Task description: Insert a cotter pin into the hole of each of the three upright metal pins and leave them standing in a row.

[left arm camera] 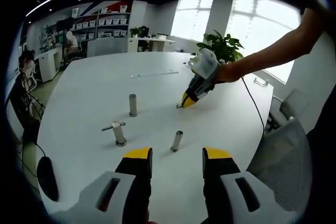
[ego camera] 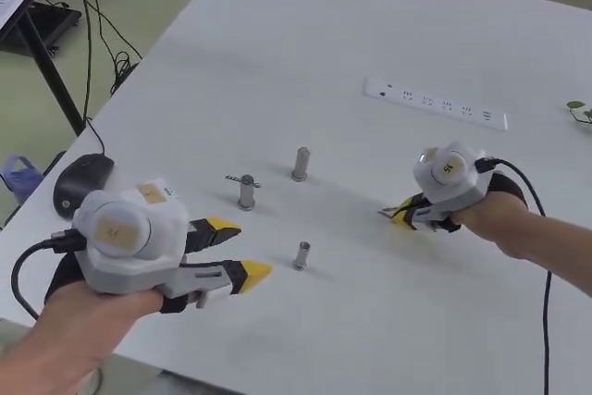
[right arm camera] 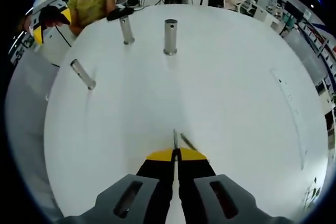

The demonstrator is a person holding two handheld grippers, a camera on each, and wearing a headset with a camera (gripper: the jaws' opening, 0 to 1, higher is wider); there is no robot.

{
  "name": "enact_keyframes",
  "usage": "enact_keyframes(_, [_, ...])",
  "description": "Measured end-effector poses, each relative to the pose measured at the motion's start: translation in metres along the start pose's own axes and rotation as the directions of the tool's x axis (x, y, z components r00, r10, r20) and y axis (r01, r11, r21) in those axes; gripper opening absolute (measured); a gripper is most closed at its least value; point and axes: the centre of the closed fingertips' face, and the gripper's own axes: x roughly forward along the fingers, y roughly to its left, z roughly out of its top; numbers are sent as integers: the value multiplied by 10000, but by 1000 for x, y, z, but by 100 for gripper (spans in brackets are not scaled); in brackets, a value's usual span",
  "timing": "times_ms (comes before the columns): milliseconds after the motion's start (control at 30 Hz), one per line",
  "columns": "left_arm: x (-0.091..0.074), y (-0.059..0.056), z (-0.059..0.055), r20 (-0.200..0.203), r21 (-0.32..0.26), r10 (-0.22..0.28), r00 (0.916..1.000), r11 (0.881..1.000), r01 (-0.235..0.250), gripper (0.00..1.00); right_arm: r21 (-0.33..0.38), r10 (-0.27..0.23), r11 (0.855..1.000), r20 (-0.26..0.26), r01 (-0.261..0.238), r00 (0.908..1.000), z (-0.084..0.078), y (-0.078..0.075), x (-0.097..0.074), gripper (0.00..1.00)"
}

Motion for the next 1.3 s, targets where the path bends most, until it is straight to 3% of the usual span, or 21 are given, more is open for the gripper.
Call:
enact_keyframes(133, [-1, 1, 1, 12, 19, 15, 10000, 10000, -15, 37, -284, -120, 9995, -147, 116, 9998, 0, 2, -1, 2])
enact_keyframes(567, [1, -2, 8, 51, 70, -8, 10000, 10000, 8, 37, -104, -181, 9998, 53, 181, 9998, -3, 7, -4, 2])
enact_keyframes(800, [5, -4, 13, 90, 119, -126, 9999, 9999, 124, 37, -35, -250, 9997, 217, 251, 9995, -3, 3, -3, 2])
enact_keyframes(1167, [6, -5, 12, 31, 67, -218, 9998, 9997, 218, 36, -56, -279, 9996, 270, 281, 9992, -3, 4, 1, 2])
enact_keyframes(1300, [7, -3, 17, 125, 70, -226, 9997, 9997, 226, 36, -64, -378, 9993, 303, 380, 9988, -3, 5, -1, 2])
